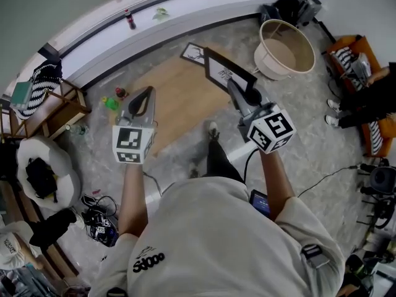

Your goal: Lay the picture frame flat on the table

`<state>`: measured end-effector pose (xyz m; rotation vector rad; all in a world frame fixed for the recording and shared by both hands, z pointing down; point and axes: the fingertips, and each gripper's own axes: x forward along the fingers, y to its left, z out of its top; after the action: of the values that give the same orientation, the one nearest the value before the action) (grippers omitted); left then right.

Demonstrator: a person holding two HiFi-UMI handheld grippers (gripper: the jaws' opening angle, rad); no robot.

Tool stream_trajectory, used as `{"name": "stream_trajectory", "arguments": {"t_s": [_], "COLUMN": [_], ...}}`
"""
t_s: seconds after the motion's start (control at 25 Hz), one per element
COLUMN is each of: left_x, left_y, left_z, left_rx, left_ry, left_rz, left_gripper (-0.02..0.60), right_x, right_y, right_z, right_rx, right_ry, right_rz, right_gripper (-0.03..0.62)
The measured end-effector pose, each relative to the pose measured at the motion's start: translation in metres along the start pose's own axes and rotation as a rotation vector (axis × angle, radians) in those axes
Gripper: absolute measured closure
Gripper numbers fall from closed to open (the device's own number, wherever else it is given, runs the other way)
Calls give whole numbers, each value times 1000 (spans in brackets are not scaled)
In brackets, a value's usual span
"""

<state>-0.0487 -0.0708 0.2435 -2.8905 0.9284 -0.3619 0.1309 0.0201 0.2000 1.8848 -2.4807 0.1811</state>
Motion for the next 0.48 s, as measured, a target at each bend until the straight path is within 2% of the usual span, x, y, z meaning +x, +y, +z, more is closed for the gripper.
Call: {"name": "stream_trajectory", "arguments": {"t_s": [0.48], "left_x": [87], "left_y": [55], "left_z": [-46], "left_rx": [-74], "left_ry": [123], "left_rz": [88], "left_gripper": [573], "right_x": [122], "right_y": [-87], "right_z": [-60], "right_rx": [11], "right_ry": [157], "right_rz": [94], "right_gripper": [580]}}
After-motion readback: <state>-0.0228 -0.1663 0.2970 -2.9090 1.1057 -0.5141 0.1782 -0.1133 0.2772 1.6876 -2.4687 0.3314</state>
